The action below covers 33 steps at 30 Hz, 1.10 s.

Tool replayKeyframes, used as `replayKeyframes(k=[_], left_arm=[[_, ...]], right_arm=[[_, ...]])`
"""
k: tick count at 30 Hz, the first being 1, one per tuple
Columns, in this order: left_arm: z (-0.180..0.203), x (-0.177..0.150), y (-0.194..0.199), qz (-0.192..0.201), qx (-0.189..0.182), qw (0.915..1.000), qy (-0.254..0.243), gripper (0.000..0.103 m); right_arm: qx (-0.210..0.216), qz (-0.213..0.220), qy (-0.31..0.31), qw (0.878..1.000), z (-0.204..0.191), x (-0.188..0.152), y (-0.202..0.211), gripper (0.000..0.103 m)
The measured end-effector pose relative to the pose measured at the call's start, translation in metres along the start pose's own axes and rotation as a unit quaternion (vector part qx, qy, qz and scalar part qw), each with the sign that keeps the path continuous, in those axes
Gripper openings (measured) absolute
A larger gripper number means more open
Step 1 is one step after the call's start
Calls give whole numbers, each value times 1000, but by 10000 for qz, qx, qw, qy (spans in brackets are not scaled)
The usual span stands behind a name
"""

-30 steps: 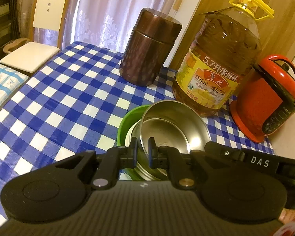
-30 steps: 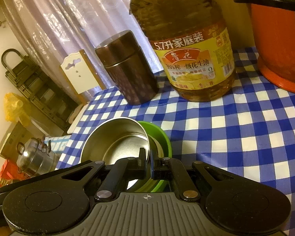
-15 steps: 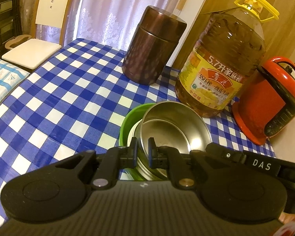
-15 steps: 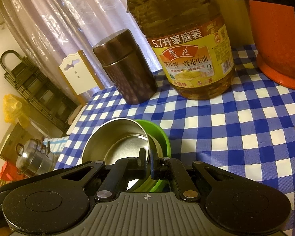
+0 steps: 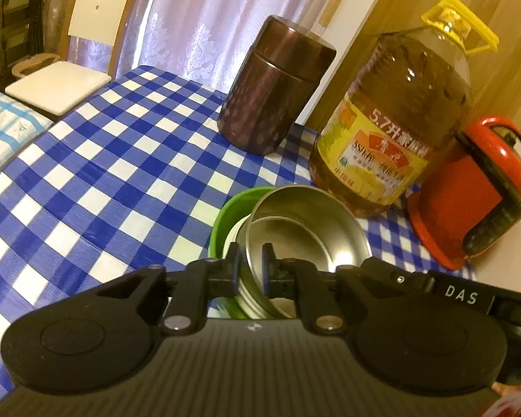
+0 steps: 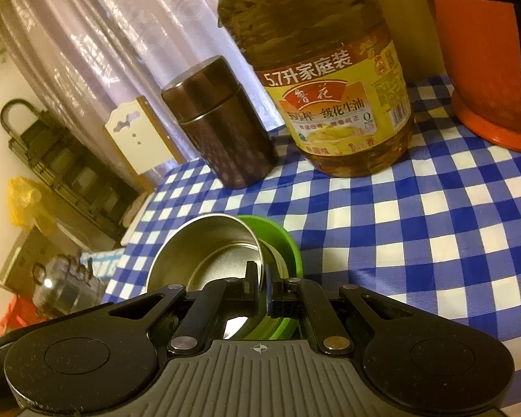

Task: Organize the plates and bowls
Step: 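Lower the steel bowl into the green and cream bowl stack with both grippers, then shift both grippers onto the green bowl rim and close them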

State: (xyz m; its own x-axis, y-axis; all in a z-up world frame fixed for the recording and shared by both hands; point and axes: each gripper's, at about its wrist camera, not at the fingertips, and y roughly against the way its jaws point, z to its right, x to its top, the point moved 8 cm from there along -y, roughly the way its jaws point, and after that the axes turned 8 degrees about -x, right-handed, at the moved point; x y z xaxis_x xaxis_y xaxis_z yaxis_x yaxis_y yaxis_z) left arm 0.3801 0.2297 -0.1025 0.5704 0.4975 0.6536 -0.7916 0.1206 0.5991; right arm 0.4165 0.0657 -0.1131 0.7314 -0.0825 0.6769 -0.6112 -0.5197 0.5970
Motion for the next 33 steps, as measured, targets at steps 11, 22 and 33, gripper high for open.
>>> replayKeyframes(k=[11,22,33], left_arm=[[2,0,1,66,-90,9999,40,18],[1,0,2,72,-153,9995,258,18],[-6,8,10,402,12,9990,178,25]], right_arm=[[138,118,-135,9997,2,6,0,5],[272,-161,-769,9965,12,9,-2,5],[-24,108,-510,9986,17,12,2,35]])
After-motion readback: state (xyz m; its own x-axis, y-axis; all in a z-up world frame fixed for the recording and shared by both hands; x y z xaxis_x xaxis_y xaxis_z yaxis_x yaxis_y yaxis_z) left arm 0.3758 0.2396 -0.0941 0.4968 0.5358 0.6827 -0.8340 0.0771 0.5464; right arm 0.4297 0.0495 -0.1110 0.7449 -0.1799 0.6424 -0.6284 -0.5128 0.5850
